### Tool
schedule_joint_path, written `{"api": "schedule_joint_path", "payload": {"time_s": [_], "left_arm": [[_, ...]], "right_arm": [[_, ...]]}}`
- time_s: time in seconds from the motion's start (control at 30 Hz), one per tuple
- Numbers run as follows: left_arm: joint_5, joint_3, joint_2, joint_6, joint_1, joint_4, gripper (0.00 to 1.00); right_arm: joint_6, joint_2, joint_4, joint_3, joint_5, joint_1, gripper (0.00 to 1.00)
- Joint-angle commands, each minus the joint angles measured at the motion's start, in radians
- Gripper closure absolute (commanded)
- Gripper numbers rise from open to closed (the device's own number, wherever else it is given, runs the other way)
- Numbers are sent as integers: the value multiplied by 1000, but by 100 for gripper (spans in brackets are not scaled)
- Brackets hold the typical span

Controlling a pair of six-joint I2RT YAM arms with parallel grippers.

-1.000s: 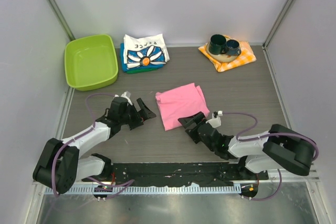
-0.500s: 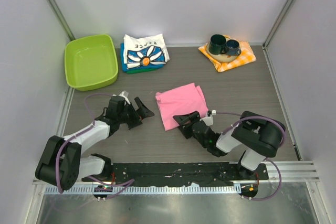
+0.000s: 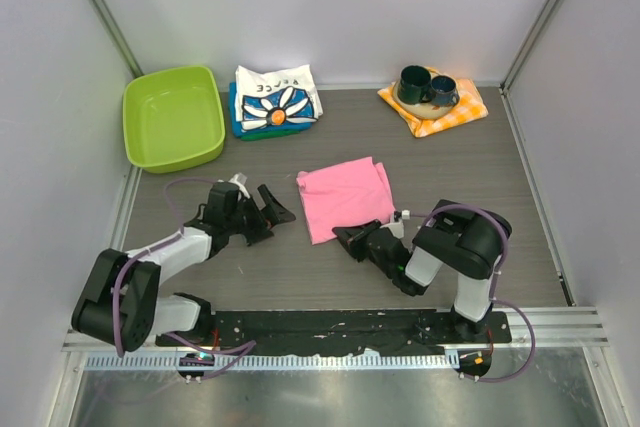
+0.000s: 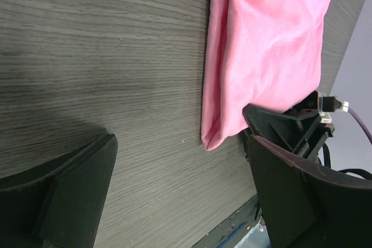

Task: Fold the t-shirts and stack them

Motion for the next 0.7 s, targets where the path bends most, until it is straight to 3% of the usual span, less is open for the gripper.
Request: {"api": "schedule_joint_path", "payload": {"time_s": [0.0, 0.67], "left_arm": [[39, 25, 28, -9, 5, 77, 0], [145, 23, 286, -156, -45, 448, 0]], "right_arm": [[-42, 24, -89, 0, -21, -22, 99], [-214, -351, -462, 127, 25, -25, 99]]}}
